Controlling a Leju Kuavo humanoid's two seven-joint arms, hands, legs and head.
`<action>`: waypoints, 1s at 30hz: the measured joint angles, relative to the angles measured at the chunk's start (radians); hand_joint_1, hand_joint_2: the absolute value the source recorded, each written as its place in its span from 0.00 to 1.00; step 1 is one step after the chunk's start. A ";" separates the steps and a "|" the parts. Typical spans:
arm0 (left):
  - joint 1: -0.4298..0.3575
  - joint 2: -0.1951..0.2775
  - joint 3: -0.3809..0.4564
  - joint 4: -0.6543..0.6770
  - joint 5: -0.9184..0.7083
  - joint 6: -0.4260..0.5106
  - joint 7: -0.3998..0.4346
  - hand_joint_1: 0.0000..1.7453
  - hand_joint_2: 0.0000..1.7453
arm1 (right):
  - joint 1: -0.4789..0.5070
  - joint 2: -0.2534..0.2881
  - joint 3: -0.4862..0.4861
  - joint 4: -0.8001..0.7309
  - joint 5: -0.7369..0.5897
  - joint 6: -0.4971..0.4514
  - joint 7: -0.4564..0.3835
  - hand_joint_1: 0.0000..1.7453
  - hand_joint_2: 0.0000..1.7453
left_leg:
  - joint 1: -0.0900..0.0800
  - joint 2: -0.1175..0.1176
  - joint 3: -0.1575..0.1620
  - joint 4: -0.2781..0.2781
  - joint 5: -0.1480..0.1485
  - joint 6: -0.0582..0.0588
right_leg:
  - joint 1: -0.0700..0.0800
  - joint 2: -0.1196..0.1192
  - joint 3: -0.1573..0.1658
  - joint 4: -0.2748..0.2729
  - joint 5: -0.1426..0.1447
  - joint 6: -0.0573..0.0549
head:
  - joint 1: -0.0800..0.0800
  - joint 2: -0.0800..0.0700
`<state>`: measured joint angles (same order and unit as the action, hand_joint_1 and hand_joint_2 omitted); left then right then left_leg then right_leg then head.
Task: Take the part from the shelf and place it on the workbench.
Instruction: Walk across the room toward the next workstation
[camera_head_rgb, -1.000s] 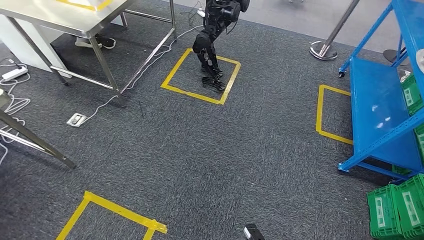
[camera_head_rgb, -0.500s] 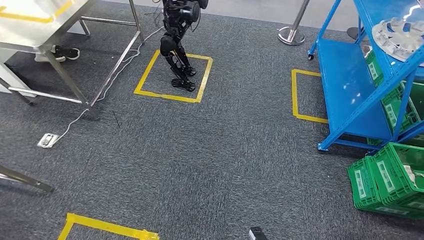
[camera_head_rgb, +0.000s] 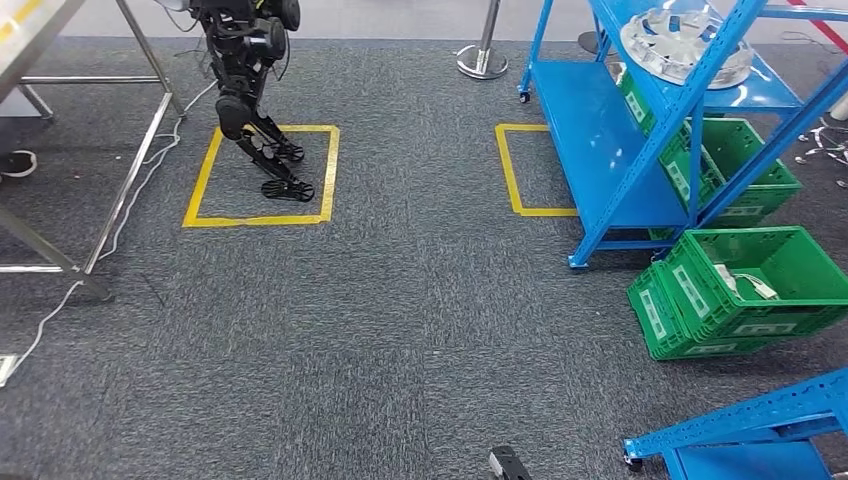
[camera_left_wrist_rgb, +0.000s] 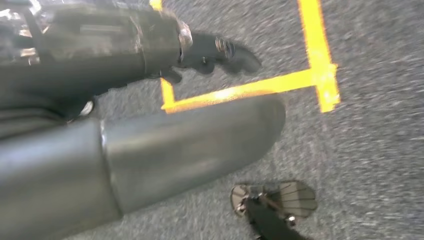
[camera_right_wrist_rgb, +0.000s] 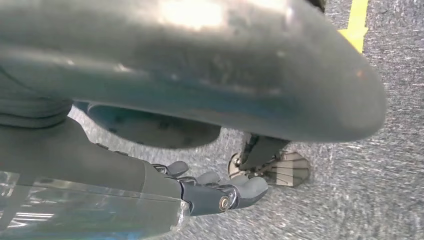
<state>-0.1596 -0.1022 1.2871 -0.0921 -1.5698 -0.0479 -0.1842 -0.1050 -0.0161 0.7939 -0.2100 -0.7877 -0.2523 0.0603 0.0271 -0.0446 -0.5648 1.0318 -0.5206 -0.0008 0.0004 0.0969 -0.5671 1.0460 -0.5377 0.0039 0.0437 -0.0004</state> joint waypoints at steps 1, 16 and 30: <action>0.000 0.000 0.000 0.000 0.000 0.000 0.000 0.00 0.00 | -0.001 0.000 0.000 0.000 0.000 0.000 0.000 0.00 0.00 | -0.001 0.018 0.004 -0.001 -0.002 0.005 | 0.000 -0.032 -0.023 0.046 -0.024 0.005 | 0.008 0.000; -0.008 -0.003 -0.018 0.000 0.000 0.001 -0.002 0.00 0.00 | 0.006 -0.006 0.007 0.002 -0.002 -0.003 -0.009 0.00 0.00 | -0.006 0.079 0.038 0.034 -0.078 -0.029 | 0.010 -0.126 0.009 -0.048 0.040 -0.035 | 0.025 0.000; 0.002 0.002 -0.024 0.000 0.000 0.001 0.000 0.00 0.00 | 0.000 -0.006 0.018 0.002 -0.008 -0.002 -0.009 0.00 0.00 | -0.006 -0.023 0.008 -0.018 0.005 0.000 | -0.003 0.018 0.014 -0.026 0.006 -0.003 | -0.004 0.000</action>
<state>-0.1573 -0.1003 1.2627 -0.0921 -1.5698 -0.0465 -0.1841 -0.1055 -0.0226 0.8119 -0.2080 -0.7957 -0.2544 0.0513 0.0212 -0.0673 -0.5566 1.0138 -0.5159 -0.0007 -0.0027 0.1146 -0.5528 1.0196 -0.5313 0.0013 0.0398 -0.0004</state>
